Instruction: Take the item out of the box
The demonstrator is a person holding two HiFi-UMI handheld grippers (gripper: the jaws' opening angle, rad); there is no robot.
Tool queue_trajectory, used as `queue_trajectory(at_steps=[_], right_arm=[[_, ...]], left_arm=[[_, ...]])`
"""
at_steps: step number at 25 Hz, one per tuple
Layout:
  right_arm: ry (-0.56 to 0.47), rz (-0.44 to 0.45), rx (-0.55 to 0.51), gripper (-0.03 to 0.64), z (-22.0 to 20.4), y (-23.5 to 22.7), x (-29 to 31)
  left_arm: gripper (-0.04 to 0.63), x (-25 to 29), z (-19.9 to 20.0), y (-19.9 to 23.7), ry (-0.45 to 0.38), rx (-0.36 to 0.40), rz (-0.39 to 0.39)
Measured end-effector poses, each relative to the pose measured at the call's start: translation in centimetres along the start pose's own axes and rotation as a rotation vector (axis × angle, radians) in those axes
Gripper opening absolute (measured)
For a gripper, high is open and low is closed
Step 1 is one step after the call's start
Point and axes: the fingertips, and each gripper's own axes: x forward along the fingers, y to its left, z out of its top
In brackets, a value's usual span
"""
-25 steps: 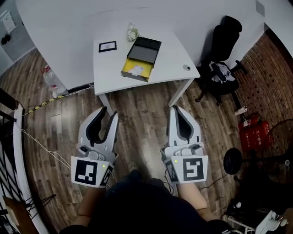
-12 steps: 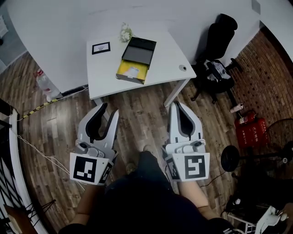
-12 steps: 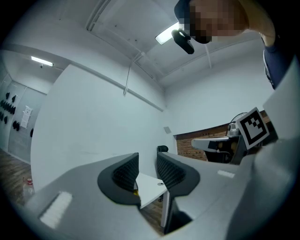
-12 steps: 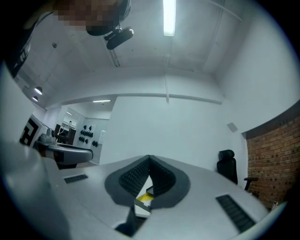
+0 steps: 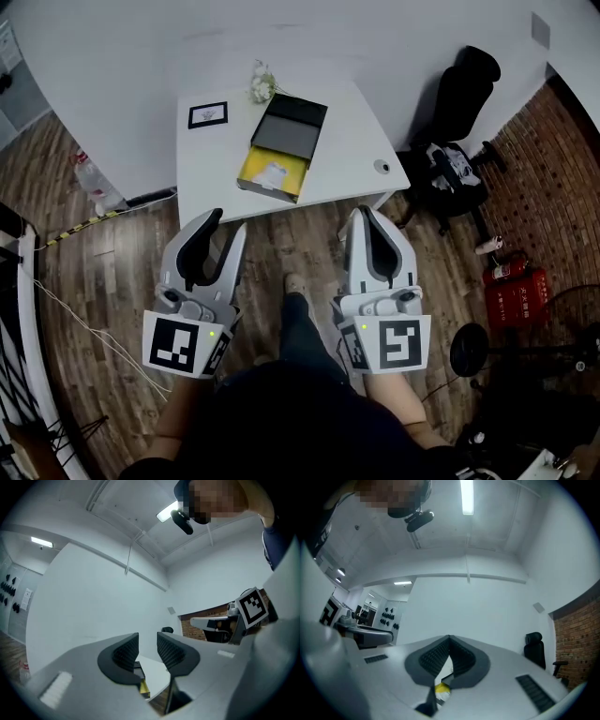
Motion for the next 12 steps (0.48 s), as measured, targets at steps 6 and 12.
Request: queue_trajectory(at_steps=[6, 12], right_arm=[[-0.019, 0.052, 0.029, 0.011, -1.1, -3.1, 7.3], [-0.025, 0.131, 0.049, 0.011, -2.2, -6.7, 14.7]], left_arm=[[0.137, 6.0, -0.4, 2.9, 0.001, 0.011, 0.050], [0.143, 12.2, -0.5, 5.3, 0.009, 0.019, 0.120]])
